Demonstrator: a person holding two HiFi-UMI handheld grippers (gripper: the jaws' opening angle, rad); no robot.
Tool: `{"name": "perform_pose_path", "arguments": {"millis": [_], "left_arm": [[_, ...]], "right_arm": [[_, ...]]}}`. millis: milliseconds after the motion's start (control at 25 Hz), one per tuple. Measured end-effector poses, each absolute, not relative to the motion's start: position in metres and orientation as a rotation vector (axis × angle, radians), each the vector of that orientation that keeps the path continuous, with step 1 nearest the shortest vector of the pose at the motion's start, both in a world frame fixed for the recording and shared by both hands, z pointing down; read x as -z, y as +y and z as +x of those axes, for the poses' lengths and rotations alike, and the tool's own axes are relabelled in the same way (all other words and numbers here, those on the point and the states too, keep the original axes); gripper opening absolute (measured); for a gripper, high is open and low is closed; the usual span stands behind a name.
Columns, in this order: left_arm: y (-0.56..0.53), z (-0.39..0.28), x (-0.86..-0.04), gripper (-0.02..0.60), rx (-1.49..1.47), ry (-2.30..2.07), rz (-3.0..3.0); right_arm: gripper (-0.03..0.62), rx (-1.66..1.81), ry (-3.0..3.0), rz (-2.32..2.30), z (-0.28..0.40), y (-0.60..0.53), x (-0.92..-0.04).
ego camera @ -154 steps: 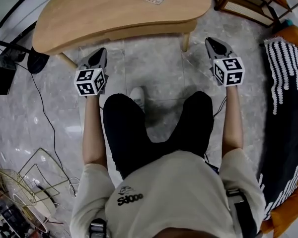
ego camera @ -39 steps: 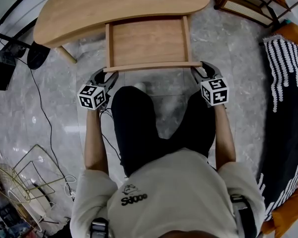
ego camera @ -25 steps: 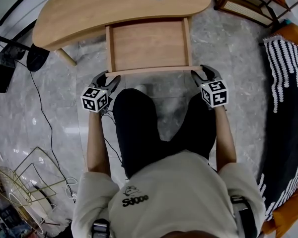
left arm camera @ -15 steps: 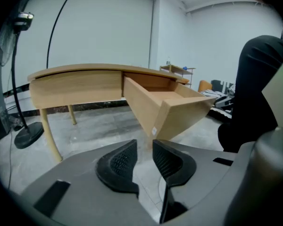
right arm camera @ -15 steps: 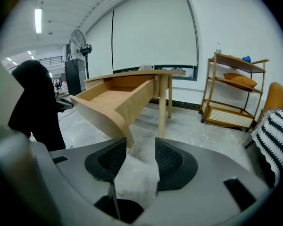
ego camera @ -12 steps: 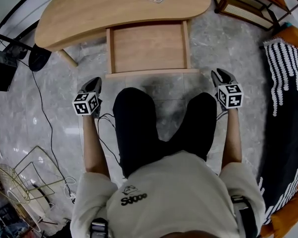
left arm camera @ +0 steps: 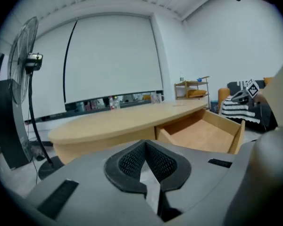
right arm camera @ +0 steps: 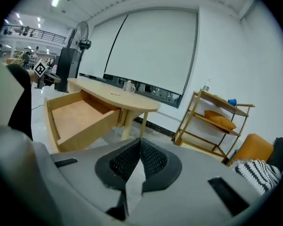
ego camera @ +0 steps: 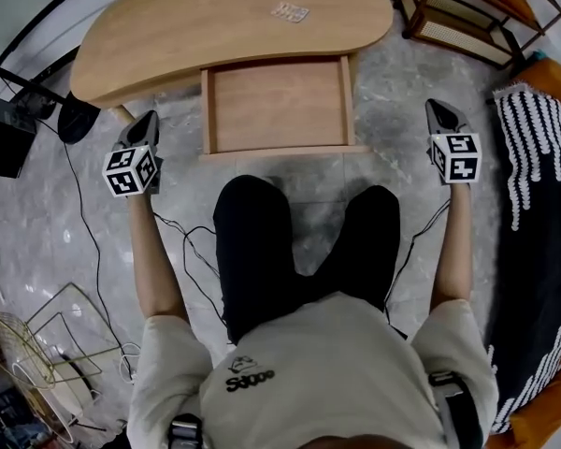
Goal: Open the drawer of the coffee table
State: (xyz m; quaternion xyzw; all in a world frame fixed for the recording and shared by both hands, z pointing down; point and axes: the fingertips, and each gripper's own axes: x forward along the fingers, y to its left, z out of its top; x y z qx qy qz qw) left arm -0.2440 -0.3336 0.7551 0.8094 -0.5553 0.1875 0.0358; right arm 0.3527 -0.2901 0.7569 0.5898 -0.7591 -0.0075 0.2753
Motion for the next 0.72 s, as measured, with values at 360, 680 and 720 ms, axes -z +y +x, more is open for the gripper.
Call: {"name": "perform_pose_path", "arguments": {"millis": [360,680,720], "left_arm": [[-0.373,-0.162,-0.660,0.018,-0.574,-1.695,2.805],[-0.396,-0.101,-0.646,0.018,-0.566,-1.601,2.985],[-0.403,-0.094,-0.647,0.018,-0.581,-1.586,3.009]], "right_arm": [[0.006,0.184,-2.246,1.586,0.260,-0.334,-0.674],[0.006,0.295,-2.330,1.506,0.187,-0.367,-0.653],[0.006,0.298,-2.330,1.505,0.184,-0.374,-0.653]]}}
